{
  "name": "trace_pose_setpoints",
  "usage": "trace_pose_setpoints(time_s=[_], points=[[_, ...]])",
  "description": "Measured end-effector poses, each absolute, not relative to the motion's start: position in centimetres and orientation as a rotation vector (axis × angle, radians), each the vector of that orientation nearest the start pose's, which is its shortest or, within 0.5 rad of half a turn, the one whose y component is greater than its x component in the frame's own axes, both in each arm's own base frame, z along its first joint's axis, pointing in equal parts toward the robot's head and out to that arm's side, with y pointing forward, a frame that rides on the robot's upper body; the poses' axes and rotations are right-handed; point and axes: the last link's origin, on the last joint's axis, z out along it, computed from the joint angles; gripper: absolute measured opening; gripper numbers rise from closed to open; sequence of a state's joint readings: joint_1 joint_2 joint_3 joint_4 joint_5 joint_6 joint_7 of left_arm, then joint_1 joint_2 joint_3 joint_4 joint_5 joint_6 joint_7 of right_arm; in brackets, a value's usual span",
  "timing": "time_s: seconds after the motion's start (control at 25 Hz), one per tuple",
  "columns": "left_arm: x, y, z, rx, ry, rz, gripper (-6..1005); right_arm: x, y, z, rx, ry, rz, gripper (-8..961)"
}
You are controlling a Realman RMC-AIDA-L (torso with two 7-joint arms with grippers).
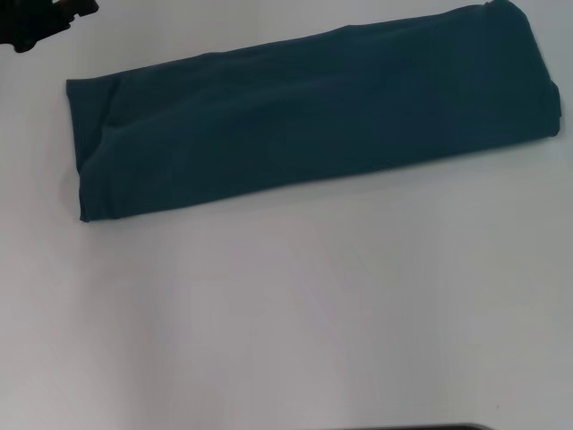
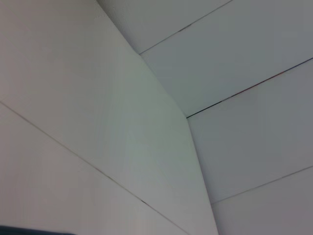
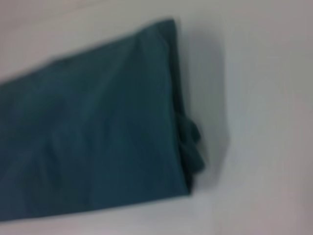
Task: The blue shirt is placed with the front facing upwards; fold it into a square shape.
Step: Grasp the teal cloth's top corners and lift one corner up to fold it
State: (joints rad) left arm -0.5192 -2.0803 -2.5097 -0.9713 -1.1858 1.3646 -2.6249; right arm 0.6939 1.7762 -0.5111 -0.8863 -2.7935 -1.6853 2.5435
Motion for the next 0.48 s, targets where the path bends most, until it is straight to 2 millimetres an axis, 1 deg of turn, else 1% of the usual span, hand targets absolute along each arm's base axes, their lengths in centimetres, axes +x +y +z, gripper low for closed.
trace_pose_setpoints(time_s=[0.04,0.16,0.32,0.48], points=[[-25.4,37.9,8.0,-1.902,-1.83,-1.019,428,32.0,36.6,17.1,-1.96,1.77,-0.164,930],[-25.6,37.7,8.0,-1.902,-1.831,-1.02,428,31.8,37.8,16.1,-1.935,1.733,-0.113,930],[-25.8,37.3,7.9,-1.907,-1.834,-1.023,428,31.9,38.9,14.8,-1.906,1.709,0.015,931],[-25.8,37.2,7.9,-1.911,-1.827,-1.034,428,32.4,39.7,12.8,-1.907,1.722,0.133,931]])
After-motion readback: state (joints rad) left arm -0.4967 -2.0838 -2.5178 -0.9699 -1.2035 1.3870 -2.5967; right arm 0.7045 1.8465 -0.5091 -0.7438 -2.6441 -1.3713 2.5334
